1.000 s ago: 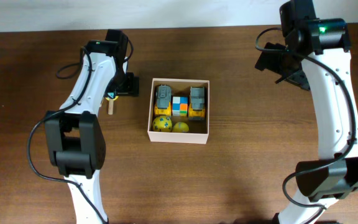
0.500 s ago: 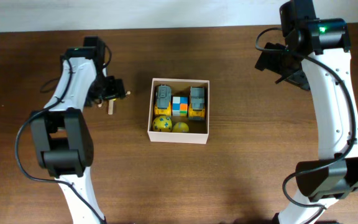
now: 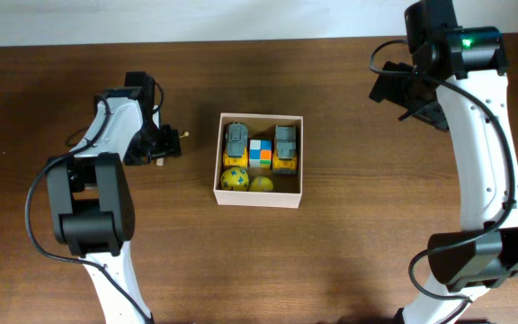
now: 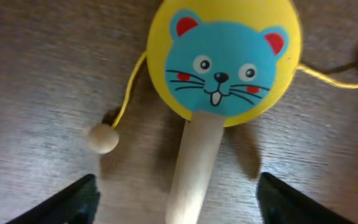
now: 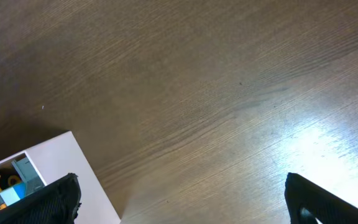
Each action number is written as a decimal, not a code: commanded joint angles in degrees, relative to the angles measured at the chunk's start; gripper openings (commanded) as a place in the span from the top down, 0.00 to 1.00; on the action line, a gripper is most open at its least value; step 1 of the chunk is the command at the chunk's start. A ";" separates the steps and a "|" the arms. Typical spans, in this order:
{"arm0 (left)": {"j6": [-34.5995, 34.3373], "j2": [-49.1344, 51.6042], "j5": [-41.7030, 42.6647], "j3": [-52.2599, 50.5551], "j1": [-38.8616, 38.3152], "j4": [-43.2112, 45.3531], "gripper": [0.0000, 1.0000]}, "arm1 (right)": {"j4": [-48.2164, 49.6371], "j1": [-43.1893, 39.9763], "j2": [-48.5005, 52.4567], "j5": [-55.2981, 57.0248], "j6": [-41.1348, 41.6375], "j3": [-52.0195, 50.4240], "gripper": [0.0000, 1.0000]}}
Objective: Pack container
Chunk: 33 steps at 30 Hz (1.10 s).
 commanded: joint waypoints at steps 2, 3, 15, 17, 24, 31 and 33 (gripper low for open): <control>1.44 -1.03 0.63 -2.47 0.13 2.03 0.30 | 0.02 -0.37 -0.44 0.11 0.68 0.35 0.01; 1.44 -1.03 0.63 -2.78 0.13 2.49 0.32 | 0.02 -0.37 -0.44 0.11 0.68 0.35 0.01; 1.44 -0.81 0.63 -6.73 0.13 10.38 0.47 | 0.02 -0.37 -0.44 0.11 0.68 0.35 0.01; 1.44 -0.68 0.63 -7.58 0.13 12.02 0.47 | 0.00 -0.37 -0.44 0.11 0.68 0.35 0.01; 1.44 -0.66 0.61 -9.68 0.13 13.62 0.56 | 0.00 -0.37 -0.44 0.11 0.68 0.35 0.01; 1.42 -0.66 0.68 -10.14 0.13 13.53 0.70 | 0.00 -0.37 -0.44 0.11 0.68 0.35 0.01; 1.42 -0.66 0.66 -10.14 0.13 13.33 0.74 | 0.00 -0.37 -0.44 0.11 0.68 0.35 0.01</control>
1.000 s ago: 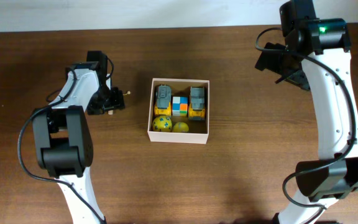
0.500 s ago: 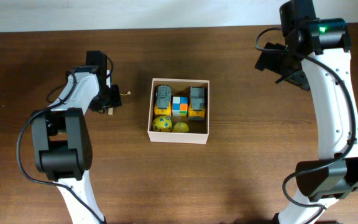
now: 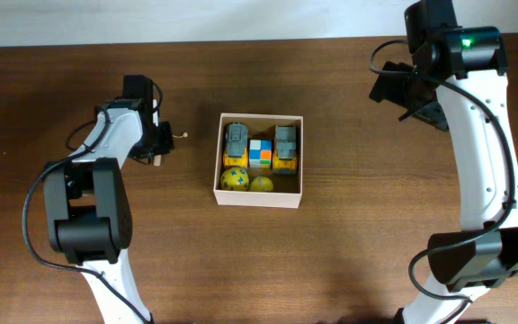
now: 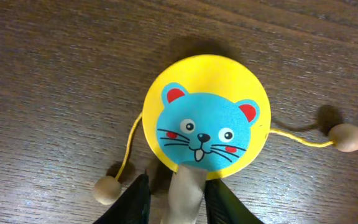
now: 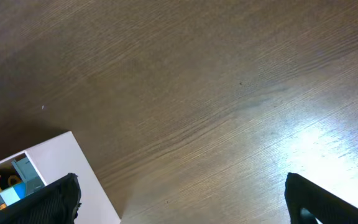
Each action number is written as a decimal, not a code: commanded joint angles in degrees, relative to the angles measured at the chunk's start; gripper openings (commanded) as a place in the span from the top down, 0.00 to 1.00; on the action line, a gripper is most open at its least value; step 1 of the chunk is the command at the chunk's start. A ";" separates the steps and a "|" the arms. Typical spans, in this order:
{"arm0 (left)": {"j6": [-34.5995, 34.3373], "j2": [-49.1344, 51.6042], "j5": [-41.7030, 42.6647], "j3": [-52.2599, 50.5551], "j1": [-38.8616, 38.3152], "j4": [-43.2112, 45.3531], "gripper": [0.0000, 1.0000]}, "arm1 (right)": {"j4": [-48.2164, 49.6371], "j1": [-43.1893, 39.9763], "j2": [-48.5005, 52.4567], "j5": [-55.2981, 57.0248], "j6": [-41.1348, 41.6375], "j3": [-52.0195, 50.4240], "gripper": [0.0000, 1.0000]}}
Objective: Pack container
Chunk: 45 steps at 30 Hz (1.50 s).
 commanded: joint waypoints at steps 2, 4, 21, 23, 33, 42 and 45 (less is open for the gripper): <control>0.31 2.36 1.64 -2.89 0.02 -0.94 0.81 | 0.00 -0.37 -0.44 0.11 0.63 0.35 0.01; 0.33 2.36 2.27 -2.89 0.02 -1.22 0.87 | 0.00 -0.37 -0.44 0.11 0.63 0.35 0.01; 2.38 0.66 5.07 0.98 0.02 -7.63 0.95 | 0.02 -0.37 -0.44 0.11 0.63 0.35 0.01; 2.73 -0.61 5.20 2.38 0.02 -9.11 0.94 | 0.02 -0.37 -0.44 0.11 0.63 0.35 0.01; 16.72 -11.96 23.19 7.50 -0.13 -12.76 0.94 | 0.00 -0.37 -0.44 0.11 0.63 0.35 0.01; 24.76 -22.75 39.30 7.50 -1.57 -15.17 0.93 | 0.00 -0.37 -0.44 0.11 0.63 0.35 0.01; 28.00 -23.85 39.74 7.50 -3.65 -18.43 0.93 | 0.00 -0.37 -0.44 0.11 0.63 0.35 0.01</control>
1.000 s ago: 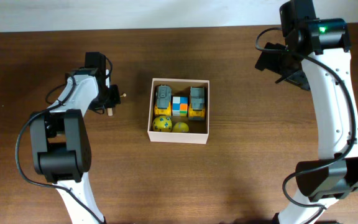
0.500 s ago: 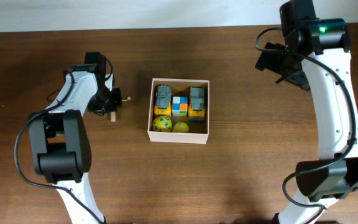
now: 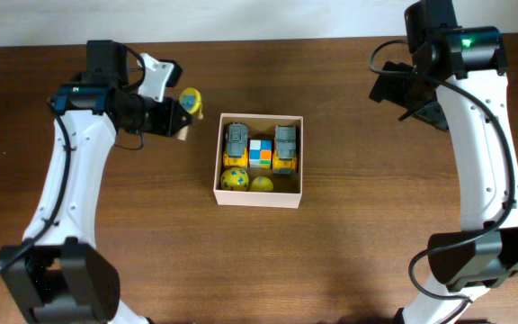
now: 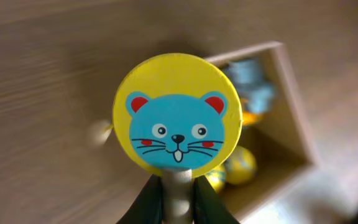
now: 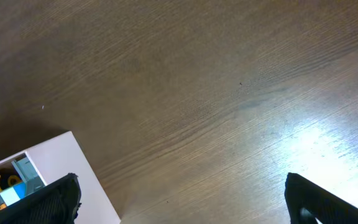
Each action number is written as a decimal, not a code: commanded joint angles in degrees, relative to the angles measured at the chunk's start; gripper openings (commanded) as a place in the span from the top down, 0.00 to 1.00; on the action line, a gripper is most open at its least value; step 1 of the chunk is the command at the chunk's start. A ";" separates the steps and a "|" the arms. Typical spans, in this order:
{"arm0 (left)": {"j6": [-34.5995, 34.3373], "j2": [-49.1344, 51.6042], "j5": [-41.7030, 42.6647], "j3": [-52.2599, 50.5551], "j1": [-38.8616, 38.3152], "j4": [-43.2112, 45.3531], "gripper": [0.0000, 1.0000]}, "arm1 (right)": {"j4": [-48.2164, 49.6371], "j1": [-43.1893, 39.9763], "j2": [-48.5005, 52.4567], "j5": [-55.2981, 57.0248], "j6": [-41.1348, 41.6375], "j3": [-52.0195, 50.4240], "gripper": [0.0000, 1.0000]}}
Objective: Pack container
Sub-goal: 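Carry the rattle over the pink box and lower it onto the balls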
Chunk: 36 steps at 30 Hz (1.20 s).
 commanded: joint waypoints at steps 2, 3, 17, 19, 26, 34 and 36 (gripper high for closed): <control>8.83 -1.64 5.35 0.87 -4.09 -4.98 0.93 | 0.00 -0.37 -0.42 0.11 0.68 0.35 0.01; 10.27 -1.64 5.35 0.85 -4.96 -6.14 0.93 | 0.02 -0.37 -0.42 0.11 0.68 0.35 0.01; 21.14 -1.46 -4.11 0.11 -19.91 -10.60 0.87 | 0.02 -0.37 -0.42 0.11 0.68 0.35 0.01; 21.14 -1.31 -5.57 -1.14 -21.03 -9.60 0.87 | 0.00 -0.37 -0.42 0.11 0.68 0.35 0.01; 21.38 1.55 -7.89 -3.61 -21.20 -7.52 0.88 | 0.00 -0.37 -0.42 0.11 0.68 0.35 0.01; 21.33 7.63 -7.78 -3.67 -21.59 -3.34 0.88 | 0.02 -0.37 -0.42 0.11 0.68 0.35 0.01; 21.35 8.83 -7.80 -3.67 -21.70 -3.06 0.88 | 0.02 -0.37 -0.42 0.11 0.68 0.35 0.01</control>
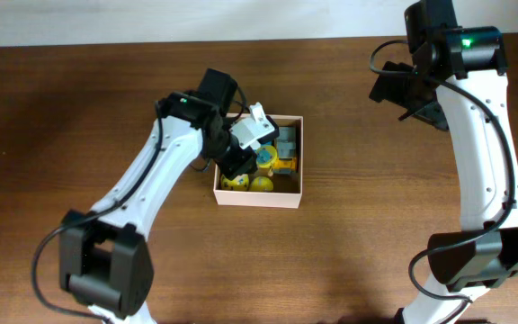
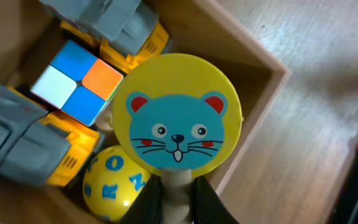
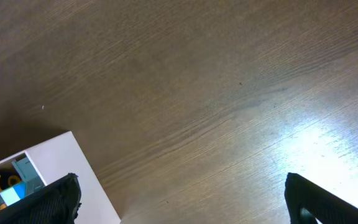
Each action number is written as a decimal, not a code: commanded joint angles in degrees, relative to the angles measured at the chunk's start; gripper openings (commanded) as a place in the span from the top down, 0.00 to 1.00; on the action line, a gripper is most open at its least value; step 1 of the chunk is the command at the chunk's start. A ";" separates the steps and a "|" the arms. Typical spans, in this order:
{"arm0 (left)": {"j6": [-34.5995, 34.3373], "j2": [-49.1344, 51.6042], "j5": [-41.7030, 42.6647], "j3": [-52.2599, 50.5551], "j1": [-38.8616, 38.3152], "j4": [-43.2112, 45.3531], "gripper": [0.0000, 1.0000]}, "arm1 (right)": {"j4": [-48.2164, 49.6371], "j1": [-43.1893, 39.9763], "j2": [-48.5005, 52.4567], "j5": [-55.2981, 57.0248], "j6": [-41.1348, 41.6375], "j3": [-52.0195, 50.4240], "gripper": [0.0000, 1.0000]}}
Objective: Pack container
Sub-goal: 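Carry the rattle over the pink box and lower it onto the balls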
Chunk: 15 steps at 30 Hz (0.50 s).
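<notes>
A white open box (image 1: 290,192) stands mid-table, holding two grey-and-yellow toy trucks (image 2: 23,144), a colour cube (image 2: 73,81) and a yellow lettered ball (image 2: 110,183). My left gripper (image 2: 176,199) is shut on the wooden handle of a rattle drum (image 2: 178,129), a yellow disc with a blue mouse face, held over the box's near-right part. In the overhead view the left gripper (image 1: 241,155) sits above the box, hiding its left half. My right gripper (image 3: 182,199) is open over bare table at the far right, its fingers (image 3: 55,199) wide apart.
Brown wooden table (image 1: 376,225) all around the box. The right arm (image 1: 475,135) stands along the right side. A corner of the box (image 3: 36,180) shows at the lower left of the right wrist view.
My left gripper has carried the rattle drum from the table left of the box to a spot over the box's inside. The right arm has not moved.
The rattle drum lay on the table left of the box, my left gripper open around its handle. Then the gripper was shut on the handle. Then the drum was lifted beside the box, and now it hangs over the toys inside.
</notes>
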 commanded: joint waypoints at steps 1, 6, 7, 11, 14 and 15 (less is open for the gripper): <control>1.11 2.80 -0.26 -0.61 -0.50 0.57 0.87 | 0.00 -0.37 -0.44 0.11 0.66 0.35 0.01; 1.14 4.48 -0.26 -0.61 -0.70 0.85 0.69 | 0.02 -0.37 -0.44 0.11 0.66 0.35 0.01; 1.14 4.63 -0.26 -0.61 -0.72 0.90 0.62 | 0.00 -0.37 -0.44 0.11 0.66 0.35 0.01; 1.11 4.79 -0.28 -0.61 -0.94 1.18 0.41 | 0.02 -0.37 -0.44 0.11 0.66 0.35 0.01; 1.11 4.79 -0.24 -0.61 -1.09 1.33 0.30 | 0.02 -0.37 -0.44 0.11 0.66 0.35 0.01; 1.11 4.79 -0.24 -0.61 -1.09 1.33 0.28 | 0.00 -0.37 -0.44 0.11 0.66 0.35 0.01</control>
